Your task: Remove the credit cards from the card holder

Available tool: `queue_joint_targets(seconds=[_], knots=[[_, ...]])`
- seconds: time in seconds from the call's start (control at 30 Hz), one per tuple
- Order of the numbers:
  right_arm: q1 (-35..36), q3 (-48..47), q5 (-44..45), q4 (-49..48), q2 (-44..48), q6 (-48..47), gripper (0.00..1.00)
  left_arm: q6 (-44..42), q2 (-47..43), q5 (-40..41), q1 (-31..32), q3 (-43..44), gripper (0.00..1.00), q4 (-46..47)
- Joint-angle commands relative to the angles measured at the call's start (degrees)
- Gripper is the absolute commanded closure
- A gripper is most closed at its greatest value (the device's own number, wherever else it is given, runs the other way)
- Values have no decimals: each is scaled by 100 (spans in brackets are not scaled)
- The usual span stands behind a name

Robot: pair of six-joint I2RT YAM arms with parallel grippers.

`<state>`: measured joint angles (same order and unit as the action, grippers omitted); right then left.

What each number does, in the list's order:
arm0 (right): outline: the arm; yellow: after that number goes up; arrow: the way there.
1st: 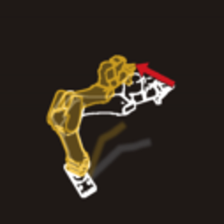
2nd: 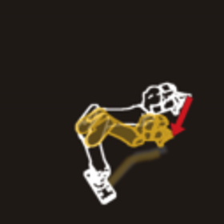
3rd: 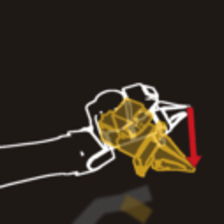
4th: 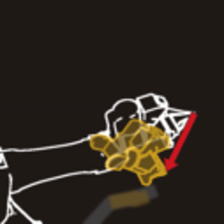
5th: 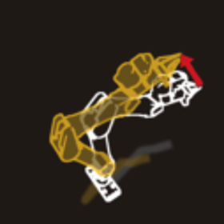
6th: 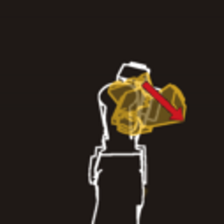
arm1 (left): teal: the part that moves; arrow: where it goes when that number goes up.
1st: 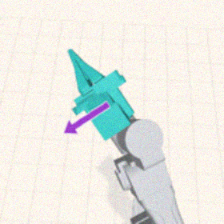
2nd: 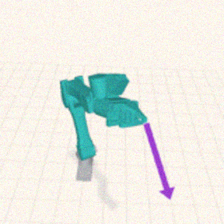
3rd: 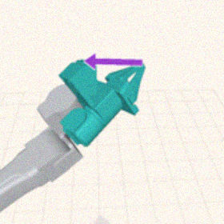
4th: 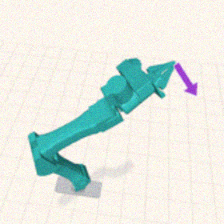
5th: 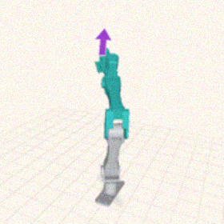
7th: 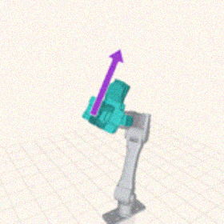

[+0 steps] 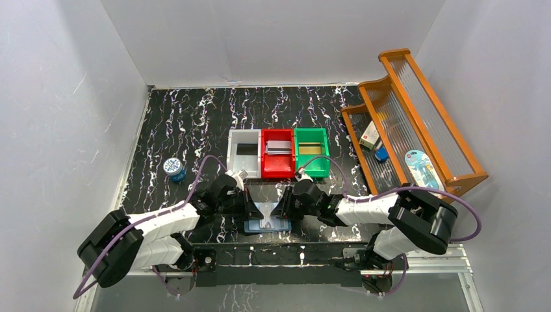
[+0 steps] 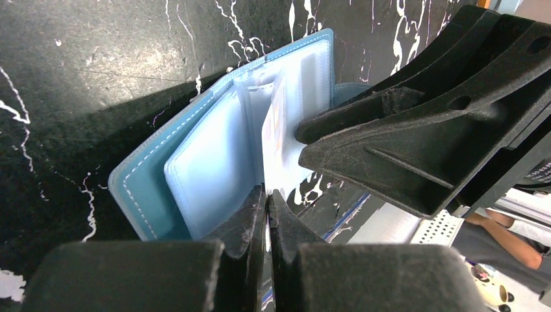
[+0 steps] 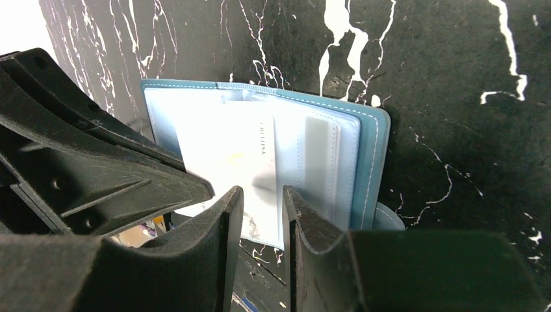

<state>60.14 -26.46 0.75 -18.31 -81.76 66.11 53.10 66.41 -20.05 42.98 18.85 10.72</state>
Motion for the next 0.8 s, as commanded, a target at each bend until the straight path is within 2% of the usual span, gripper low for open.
queue_joint_targets(seconds=[0.0,0.3,0.5,0.63,0.77], knots=[[32,120,368,868,19,-90,62,-292,-283,355,25,199,100,-740],[33,18,425,1015,75,-186,63,-375,-550,560,26,243,100,-1128],[33,-282,414,1222,464,-556,62,-490,-705,769,26,355,100,-1454],[40,-660,55,980,717,-1009,60,-446,-697,581,26,327,100,-1183],[71,-1027,-288,676,523,-1208,60,-392,-560,494,24,347,100,-1051]])
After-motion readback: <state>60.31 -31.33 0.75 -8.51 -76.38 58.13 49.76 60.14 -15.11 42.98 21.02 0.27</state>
